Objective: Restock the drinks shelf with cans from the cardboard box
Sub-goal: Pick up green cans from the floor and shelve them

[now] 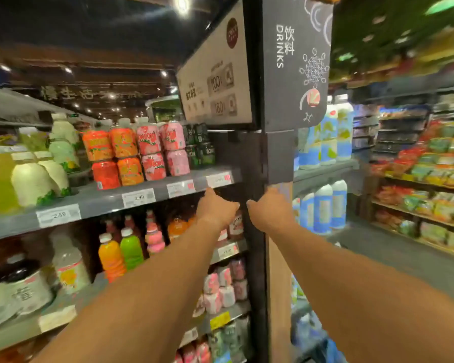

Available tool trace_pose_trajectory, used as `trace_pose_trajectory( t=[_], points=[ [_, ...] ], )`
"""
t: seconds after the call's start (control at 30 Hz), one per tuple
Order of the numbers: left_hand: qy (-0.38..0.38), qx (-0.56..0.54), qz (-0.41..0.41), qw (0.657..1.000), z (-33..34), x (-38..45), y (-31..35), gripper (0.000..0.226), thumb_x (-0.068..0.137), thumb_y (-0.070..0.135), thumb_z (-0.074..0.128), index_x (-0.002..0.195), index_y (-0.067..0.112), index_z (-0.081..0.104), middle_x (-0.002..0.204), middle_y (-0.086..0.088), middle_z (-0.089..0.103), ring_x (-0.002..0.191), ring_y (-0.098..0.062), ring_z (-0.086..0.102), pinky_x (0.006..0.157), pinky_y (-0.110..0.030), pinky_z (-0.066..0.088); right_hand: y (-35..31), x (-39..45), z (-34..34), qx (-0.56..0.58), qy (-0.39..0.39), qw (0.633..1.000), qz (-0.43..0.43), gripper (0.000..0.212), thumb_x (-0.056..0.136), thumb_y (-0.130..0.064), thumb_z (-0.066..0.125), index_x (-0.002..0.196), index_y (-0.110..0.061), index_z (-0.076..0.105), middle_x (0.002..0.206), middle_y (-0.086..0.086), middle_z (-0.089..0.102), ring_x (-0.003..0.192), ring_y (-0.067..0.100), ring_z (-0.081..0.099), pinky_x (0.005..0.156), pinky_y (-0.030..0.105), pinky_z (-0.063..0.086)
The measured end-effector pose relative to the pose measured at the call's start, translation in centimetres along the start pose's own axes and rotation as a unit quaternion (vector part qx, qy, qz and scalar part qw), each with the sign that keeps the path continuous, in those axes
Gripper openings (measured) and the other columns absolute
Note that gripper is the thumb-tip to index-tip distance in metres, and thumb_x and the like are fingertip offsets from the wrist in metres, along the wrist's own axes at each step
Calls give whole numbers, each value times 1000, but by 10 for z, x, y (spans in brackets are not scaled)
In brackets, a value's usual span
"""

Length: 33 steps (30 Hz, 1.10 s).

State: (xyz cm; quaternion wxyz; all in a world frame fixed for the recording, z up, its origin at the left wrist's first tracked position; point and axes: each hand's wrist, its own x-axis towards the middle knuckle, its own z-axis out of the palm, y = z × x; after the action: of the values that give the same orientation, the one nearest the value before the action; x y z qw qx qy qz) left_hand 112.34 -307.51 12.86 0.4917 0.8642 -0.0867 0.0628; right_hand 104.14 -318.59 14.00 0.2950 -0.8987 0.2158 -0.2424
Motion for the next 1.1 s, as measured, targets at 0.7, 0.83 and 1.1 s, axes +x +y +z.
trace_pose_trajectory(
  t=[0.7, 0.83, 1.1],
  points=[
    [-312, 152, -137, 928, 254, -363, -212, 82, 84, 37, 76, 152, 18, 35, 150, -12, 46, 134, -34, 48, 105, -38, 47, 375, -358, 26, -66, -84, 935, 339, 56, 87, -47, 62, 126, -10, 46, 123, 11, 54, 112, 31, 55, 89, 41, 49],
    [-334, 158, -172, 913, 274, -379, -233, 92, 86, 35, 77, 159, 17, 24, 159, -11, 37, 143, -33, 39, 116, -40, 37, 395, -373, 46, -54, -114, 923, 365, 53, 87, -45, 62, 125, -11, 47, 123, 9, 54, 111, 30, 57, 90, 40, 49],
    [-363, 182, -212, 889, 320, -331, -312, 94, 83, 40, 78, 158, 24, 25, 154, -11, 43, 135, -35, 50, 110, -44, 45, 439, -351, 114, -54, -134, 910, 388, 68, 87, -45, 63, 142, -14, 39, 135, 6, 50, 122, 26, 51, 97, 38, 45]
  ],
)
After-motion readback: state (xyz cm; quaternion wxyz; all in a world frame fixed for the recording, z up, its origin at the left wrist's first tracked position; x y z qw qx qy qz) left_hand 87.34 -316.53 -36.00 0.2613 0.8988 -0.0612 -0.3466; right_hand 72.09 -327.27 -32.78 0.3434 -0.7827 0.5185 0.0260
